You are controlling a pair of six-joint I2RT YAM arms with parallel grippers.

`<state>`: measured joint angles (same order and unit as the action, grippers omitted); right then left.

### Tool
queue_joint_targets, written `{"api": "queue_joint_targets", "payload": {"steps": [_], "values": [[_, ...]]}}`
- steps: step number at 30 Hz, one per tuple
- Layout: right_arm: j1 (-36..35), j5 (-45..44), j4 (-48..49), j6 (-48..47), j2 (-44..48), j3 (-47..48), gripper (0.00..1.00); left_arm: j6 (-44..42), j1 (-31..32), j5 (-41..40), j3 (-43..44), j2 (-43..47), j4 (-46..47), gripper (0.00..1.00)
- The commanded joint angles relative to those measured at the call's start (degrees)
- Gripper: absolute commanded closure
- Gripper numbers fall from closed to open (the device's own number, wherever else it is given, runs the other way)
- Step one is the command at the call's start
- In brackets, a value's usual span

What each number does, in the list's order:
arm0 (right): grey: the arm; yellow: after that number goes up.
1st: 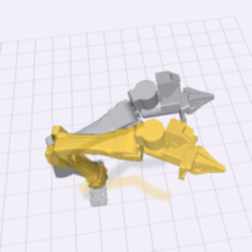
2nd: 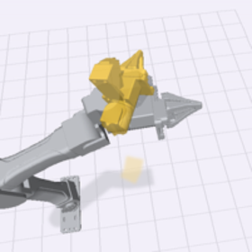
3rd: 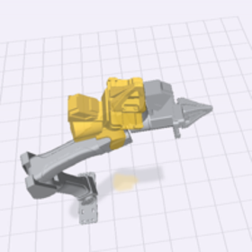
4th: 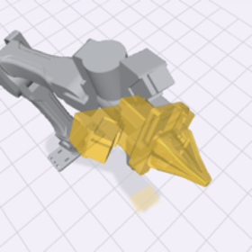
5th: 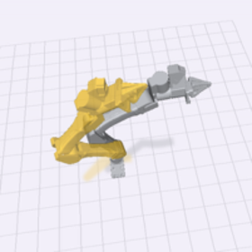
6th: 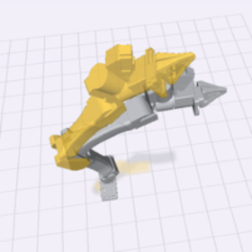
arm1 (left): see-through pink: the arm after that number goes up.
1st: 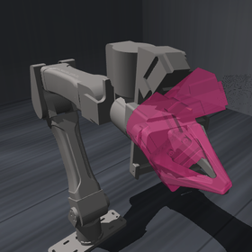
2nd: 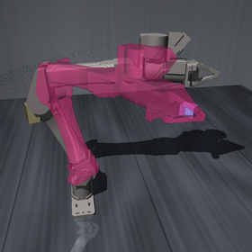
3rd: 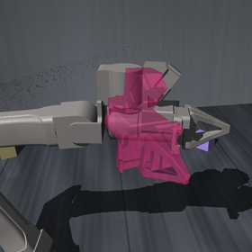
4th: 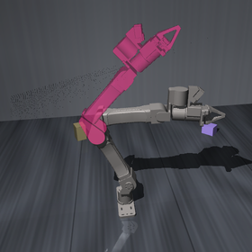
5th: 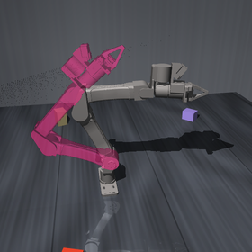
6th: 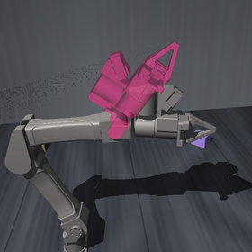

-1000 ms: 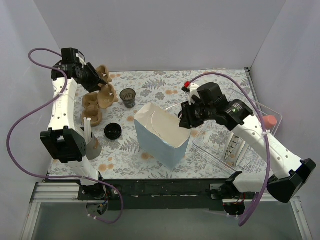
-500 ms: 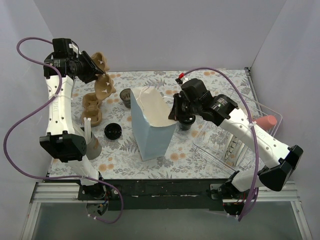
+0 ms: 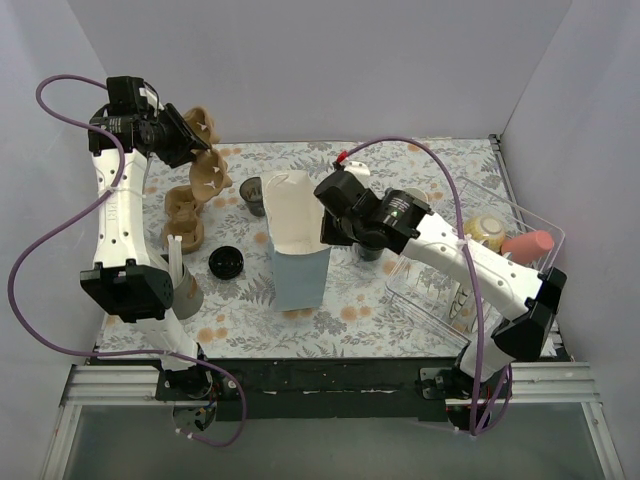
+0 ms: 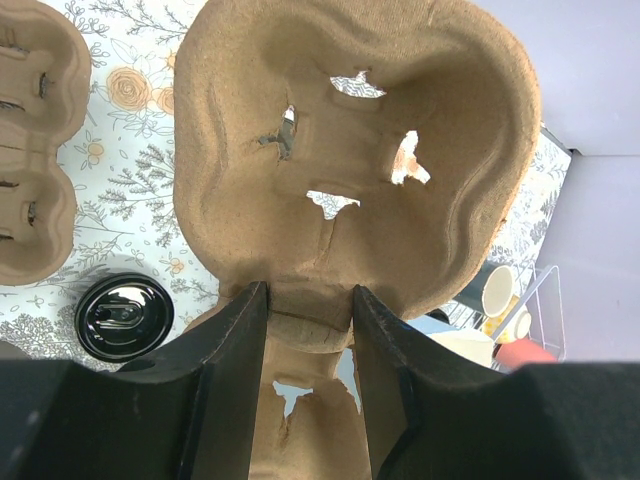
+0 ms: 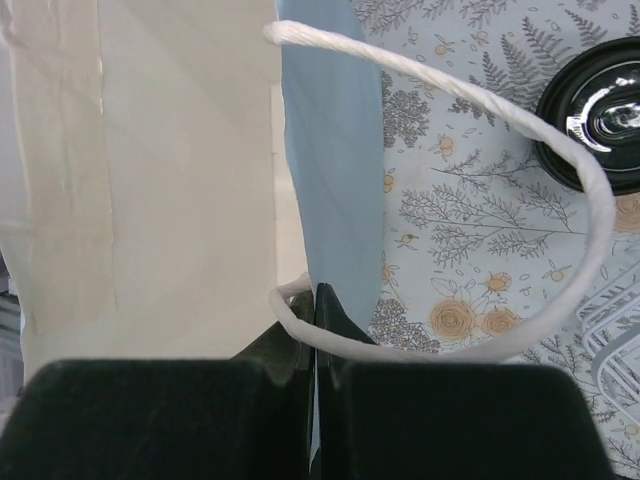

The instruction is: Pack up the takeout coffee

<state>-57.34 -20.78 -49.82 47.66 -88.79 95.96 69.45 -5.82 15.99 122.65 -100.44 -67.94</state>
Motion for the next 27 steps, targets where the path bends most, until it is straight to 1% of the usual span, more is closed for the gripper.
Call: {"api": "queue_joint_targets", "payload": {"steps": [1, 3, 5, 7, 8, 9, 10, 11, 12, 14, 16, 18, 19, 20, 21, 22, 23, 25, 27], "values": [[-2.9, -10.1, -5.6, 6.7, -0.6, 4.9, 0.99, -0.2, 0.1, 2.3, 1.7, 3.3, -1.3, 0.67], [-3.8, -11.8, -7.3, 7.8, -1.5, 6.1, 0.93, -0.1, 0.0, 2.6, 2.3, 3.8, -1.9, 0.67], [-4.3, -11.3, -7.8, 8.2, -2.1, 7.0, 0.87, -0.1, 0.1, 3.1, 2.8, 4.3, -2.5, 0.68], [-4.5, -10.3, -7.8, 8.5, -2.3, 7.4, 0.8, -0.2, 0.0, 3.8, 4.4, 4.5, -3.2, 0.68], [-4.5, -10.1, -8.1, 8.8, -2.2, 8.3, 0.72, -0.3, 0.0, 4.0, 5.1, 4.6, -4.2, 0.68], [-4.5, -10.1, -9.1, 8.9, -2.2, 9.1, 0.69, -0.1, 0.0, 4.3, 6.7, 4.6, -4.8, 0.68], [-4.7, -10.1, -9.6, 8.8, -2.1, 10.1, 0.66, 0.3, 0.0, 6.0, 7.6, 4.6, -5.4, 0.69], [-4.8, -10.1, -10.0, 8.2, -1.7, 12.0, 0.6, 0.9, 0.2, 7.1, 8.2, 4.8, -5.9, 0.69], [-4.8, -10.1, -10.9, 7.7, -1.3, 12.8, 0.57, 1.6, 0.4, 8.3, 8.8, 5.3, -6.1, 0.7], [-5.2, -9.5, -12.1, 6.6, 0.8, 12.2, 0.51, 3.3, 1.1, 12.1, 10.4, 5.9, -6.6, 0.71], [-5.2, -7.7, -11.5, 4.6, 4.8, 9.6, 0.47, 6.1, 1.5, 16.5, 10.0, 8.4, -5.0, 0.7], [-5.2, -6.9, -9.9, 1.9, 8.2, 6.0, 0.46, 8.9, 2.2, 19.0, 9.4, 11.9, -3.3, 0.7], [-5.2, -6.7, -9.3, 0.5, 11.7, 4.9, 0.46, 10.6, 2.3, 20.1, 7.6, 13.2, -0.6, 0.7], [-5.2, -6.6, -8.5, -2.8, 13.3, 3.8, 0.45, 15.1, 2.4, 24.4, 5.9, 15.0, 2.1, 0.7], [-5.1, -6.9, -8.3, -4.1, 14.9, 2.0, 0.44, 17.9, 2.7, 26.2, 3.8, 16.9, 5.2, 0.71], [-5.1, -7.3, -8.3, -5.3, 17.7, 1.6, 0.44, 20.6, 2.9, 27.3, -0.1, 20.6, 11.0, 0.71], [-5.2, -7.3, -9.2, -6.4, 18.9, 1.4, 0.44, 25.7, 3.2, 28.7, -1.8, 22.4, 14.1, 0.71], [-5.1, -7.9, -10.0, -7.7, 21.9, 1.5, 0.44, 28.4, 3.9, 28.5, -4.6, 26.6, 19.0, 0.72], [-5.1, -8.6, -11.1, -8.5, 23.6, 0.9, 0.43, 29.0, 3.9, 28.5, -7.2, 28.2, 19.1, 0.71]]}}
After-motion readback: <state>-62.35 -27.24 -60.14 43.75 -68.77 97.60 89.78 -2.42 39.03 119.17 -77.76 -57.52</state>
